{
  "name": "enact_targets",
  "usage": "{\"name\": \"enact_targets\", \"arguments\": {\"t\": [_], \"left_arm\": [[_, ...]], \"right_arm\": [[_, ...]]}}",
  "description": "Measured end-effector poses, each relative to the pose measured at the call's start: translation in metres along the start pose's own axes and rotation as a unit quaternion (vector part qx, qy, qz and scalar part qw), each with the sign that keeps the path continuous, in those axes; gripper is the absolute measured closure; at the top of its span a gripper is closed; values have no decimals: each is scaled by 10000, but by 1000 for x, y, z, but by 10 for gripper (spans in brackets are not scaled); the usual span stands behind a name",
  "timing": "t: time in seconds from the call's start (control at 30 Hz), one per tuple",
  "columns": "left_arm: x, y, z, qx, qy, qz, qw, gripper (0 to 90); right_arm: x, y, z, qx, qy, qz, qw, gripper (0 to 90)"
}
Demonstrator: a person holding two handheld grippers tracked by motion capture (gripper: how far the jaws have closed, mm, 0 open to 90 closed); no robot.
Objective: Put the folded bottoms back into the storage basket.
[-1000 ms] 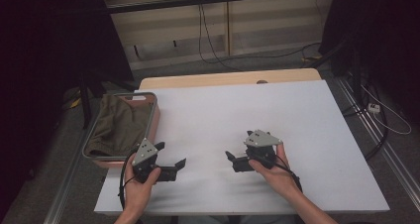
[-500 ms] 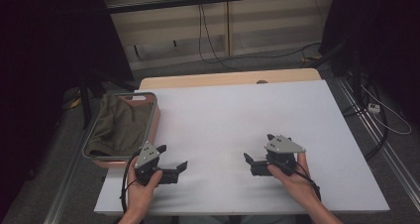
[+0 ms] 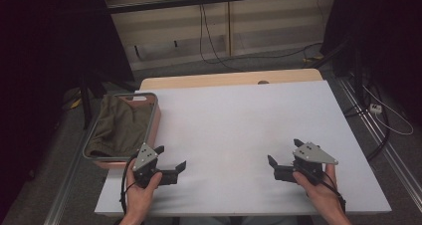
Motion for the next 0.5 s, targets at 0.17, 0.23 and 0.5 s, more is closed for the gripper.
{"name": "enact_targets", "arguments": {"t": [0.17, 0.23, 0.5], "left_arm": [[1, -3, 0, 36, -24, -37, 10000, 41], [1, -3, 1, 81, -30, -43, 10000, 41], [-1, -6, 6, 40, 44, -66, 10000, 41]], "right_arm": [[7, -12, 8, -9, 86, 192, 9998, 35], [10, -16, 10, -9, 110, 243, 9996, 35], [18, -24, 22, -169, -58, 419, 9990, 32]]}}
Point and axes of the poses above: each handheld gripper's, and its own axes: x roughly backward along the jaws, z roughly out of its underside, y roughly to its left, the point moved 2 cm from there along -x, roughly forward along the jaws, and after that the axes turned 1 degree about z, right-handed, at the moved point
